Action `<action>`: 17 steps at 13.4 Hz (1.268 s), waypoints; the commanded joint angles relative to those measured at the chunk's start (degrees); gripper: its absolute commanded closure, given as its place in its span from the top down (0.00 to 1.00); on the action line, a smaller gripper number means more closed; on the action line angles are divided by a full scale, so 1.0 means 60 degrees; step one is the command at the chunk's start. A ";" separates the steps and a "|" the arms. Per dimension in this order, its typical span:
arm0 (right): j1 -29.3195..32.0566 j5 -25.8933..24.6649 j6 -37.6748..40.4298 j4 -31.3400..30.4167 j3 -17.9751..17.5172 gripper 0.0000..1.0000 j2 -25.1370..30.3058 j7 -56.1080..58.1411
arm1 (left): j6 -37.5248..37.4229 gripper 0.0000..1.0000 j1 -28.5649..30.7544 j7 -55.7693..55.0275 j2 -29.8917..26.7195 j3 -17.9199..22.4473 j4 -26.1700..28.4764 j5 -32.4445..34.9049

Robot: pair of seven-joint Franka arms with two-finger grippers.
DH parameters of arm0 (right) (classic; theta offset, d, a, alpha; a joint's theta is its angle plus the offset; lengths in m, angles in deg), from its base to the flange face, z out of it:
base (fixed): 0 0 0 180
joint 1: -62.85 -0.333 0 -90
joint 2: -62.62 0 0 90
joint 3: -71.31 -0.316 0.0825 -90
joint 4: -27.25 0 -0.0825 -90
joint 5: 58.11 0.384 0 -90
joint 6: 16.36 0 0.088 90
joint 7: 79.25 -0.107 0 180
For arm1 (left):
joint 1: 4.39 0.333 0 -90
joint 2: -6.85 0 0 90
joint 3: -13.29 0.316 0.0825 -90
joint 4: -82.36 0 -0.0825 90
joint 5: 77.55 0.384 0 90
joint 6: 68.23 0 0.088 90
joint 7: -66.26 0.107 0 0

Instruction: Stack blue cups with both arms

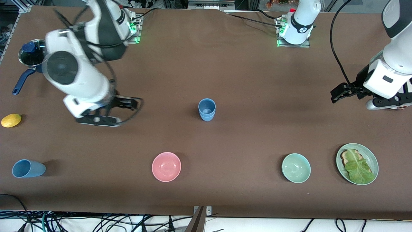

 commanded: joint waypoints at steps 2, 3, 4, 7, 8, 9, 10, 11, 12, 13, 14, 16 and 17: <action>0.1694 -0.0026 -0.0874 -0.2183 -0.0826 1.00 0.2155 0.1746 | 0.0212 0.98 0.0019 0.0578 -0.0320 0.0178 0.0309 -0.0248; 0.2029 -0.0011 -0.0933 -0.2447 -0.0811 1.00 0.2506 0.2318 | 0.0227 0.98 0.0049 0.1366 -0.0305 0.0178 0.0293 -0.0248; 0.2091 0.0018 -0.0760 -0.2494 -0.0608 1.00 0.2771 0.2585 | 0.0227 0.98 0.0107 0.1794 -0.0291 0.0178 0.0192 -0.0263; 0.2150 0.0033 0.0454 -0.2348 -0.0006 1.00 0.3373 0.2573 | 0.0212 0.98 0.0166 0.1974 -0.0276 0.0163 0.0030 -0.0248; 0.2165 0.0033 0.0820 -0.2231 0.0111 1.00 0.3403 0.2587 | 0.0169 0.98 0.0166 0.1974 -0.0276 0.0163 -0.0144 -0.0248; 0.2165 0.0047 0.1172 -0.2085 0.0199 1.00 0.3389 0.2616 | 0.0154 0.98 0.0181 0.2134 -0.0276 0.0163 -0.0175 -0.0248; 0.2179 0.0048 0.1219 -0.1982 0.0229 1.00 0.3360 0.2602 | 0.0154 0.98 0.0181 0.2527 -0.0276 0.0163 -0.0219 -0.0248; 0.2165 0.0077 0.1190 -0.1967 0.0360 1.00 0.3287 0.2588 | 0.0139 0.98 0.0181 0.2690 -0.0261 0.0178 -0.0379 -0.0248; 0.2136 0.0077 0.1161 -0.1981 0.0390 1.00 0.3272 0.2544 | 0.0124 0.98 0.0225 0.2721 -0.0247 0.0192 -0.0409 -0.0248; 0.2106 0.0077 0.1175 -0.1981 0.0390 1.00 0.3257 0.2529 | 0.0124 0.98 0.0283 0.2750 -0.0247 0.0192 -0.0468 -0.0263; 0.2063 0.0077 0.1204 -0.1967 0.0390 1.00 0.3272 0.2485 | 0.0095 0.98 0.0313 0.2765 -0.0247 0.0192 -0.0526 -0.0248; 0.2004 0.0077 0.1205 -0.1967 0.0390 1.00 0.3272 0.2397 | 0.0051 0.98 0.0328 0.2765 -0.0232 0.0192 -0.0556 -0.0248; 0.1960 0.0077 0.1219 -0.1981 0.0390 1.00 0.3286 0.2397 | 0.0051 0.98 0.0328 0.2765 -0.0232 0.0192 -0.0600 -0.0248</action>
